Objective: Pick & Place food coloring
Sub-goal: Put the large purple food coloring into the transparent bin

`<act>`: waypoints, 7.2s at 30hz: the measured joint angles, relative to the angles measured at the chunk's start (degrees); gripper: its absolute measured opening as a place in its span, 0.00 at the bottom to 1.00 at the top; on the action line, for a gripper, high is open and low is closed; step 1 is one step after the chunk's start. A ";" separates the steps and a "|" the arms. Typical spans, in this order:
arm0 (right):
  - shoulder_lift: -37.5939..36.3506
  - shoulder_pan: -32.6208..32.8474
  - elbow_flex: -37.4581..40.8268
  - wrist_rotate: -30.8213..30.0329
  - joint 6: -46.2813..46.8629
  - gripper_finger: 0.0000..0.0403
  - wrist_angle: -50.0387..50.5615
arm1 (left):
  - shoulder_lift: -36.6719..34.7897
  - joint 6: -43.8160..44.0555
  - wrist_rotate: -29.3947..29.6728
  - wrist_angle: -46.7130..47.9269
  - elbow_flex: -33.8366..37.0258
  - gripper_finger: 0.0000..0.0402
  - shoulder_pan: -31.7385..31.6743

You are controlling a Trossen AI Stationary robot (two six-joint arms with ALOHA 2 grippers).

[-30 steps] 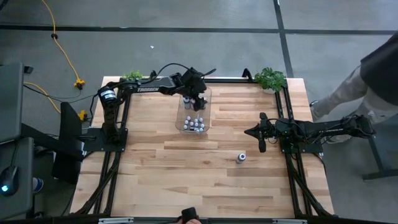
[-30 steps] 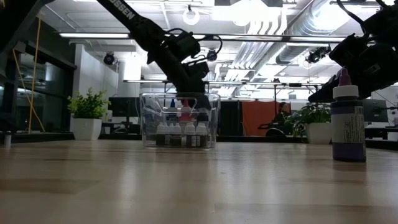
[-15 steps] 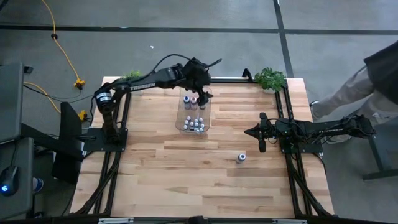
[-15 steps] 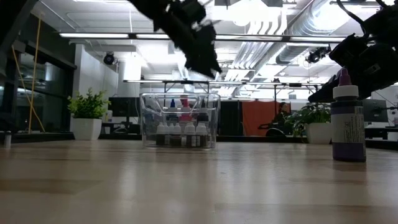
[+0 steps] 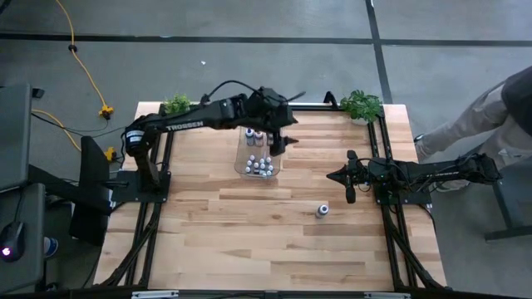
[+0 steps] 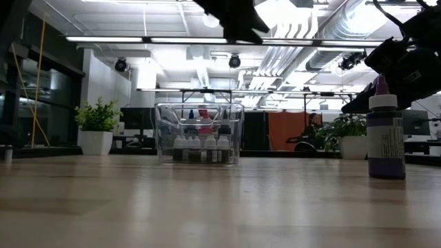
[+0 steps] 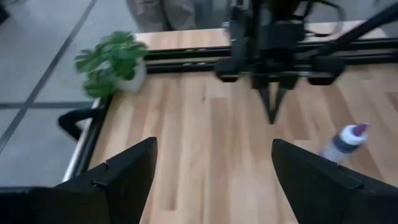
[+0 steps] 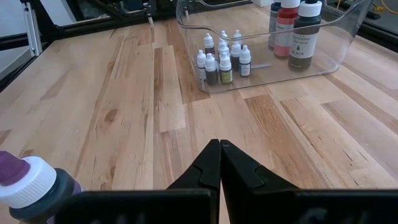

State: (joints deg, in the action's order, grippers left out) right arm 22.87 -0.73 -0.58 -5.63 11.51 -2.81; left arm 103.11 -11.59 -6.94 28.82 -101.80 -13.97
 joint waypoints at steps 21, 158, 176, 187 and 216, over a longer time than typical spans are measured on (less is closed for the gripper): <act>-0.02 0.02 0.00 0.02 0.00 0.00 0.00 | 3.96 -2.27 -2.52 -10.40 -0.08 0.77 13.03; -0.02 0.01 0.00 0.01 0.00 0.00 0.00 | 38.62 4.21 5.45 8.73 -33.24 0.77 21.90; -0.02 0.02 -0.02 0.02 0.00 0.00 0.02 | 38.79 5.83 4.81 10.20 -33.16 0.77 21.85; -0.02 0.00 0.00 0.01 0.00 0.00 0.01 | 39.43 6.32 4.95 10.09 -33.14 0.77 21.86; -0.02 0.02 0.00 0.00 0.00 0.00 0.01 | 39.58 7.75 4.98 9.16 -33.09 0.52 21.85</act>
State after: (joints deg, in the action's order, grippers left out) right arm 22.85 -0.71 -0.58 -5.63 11.51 -2.80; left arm 142.69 -3.84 -1.96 37.98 -134.89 7.88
